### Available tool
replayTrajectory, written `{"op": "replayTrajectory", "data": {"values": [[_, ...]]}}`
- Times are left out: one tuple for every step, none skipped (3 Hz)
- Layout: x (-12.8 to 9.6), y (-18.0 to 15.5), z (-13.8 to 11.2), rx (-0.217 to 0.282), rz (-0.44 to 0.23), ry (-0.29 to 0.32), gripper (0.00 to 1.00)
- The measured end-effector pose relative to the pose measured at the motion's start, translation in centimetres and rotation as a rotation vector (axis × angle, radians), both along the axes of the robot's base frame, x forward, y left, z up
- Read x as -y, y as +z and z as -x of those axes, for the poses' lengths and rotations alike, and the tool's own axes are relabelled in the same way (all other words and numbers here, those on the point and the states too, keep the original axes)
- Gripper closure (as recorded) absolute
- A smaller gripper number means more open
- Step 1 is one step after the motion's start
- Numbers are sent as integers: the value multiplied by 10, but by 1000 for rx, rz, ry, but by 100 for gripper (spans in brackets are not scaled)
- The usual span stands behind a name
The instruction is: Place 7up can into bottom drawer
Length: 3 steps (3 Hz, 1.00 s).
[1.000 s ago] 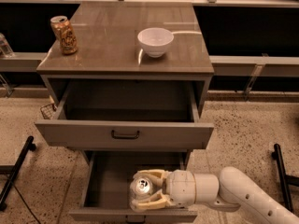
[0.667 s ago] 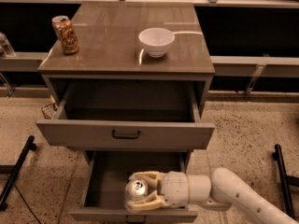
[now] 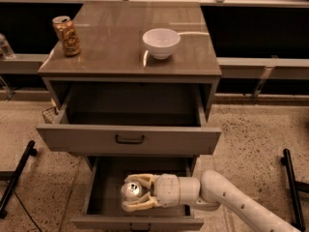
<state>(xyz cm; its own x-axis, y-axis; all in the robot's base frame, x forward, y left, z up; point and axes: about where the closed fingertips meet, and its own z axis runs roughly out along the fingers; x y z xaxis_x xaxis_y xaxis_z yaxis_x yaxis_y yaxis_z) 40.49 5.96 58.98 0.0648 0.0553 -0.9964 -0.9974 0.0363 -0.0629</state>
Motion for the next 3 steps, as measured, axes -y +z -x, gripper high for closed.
{"op": "replayTrajectory", "data": {"values": [[-3, -38, -25, -15, 6, -22, 100], [2, -91, -47, -50, 25, -41, 100], [0, -150, -84, -69, -5, -73, 100]]}}
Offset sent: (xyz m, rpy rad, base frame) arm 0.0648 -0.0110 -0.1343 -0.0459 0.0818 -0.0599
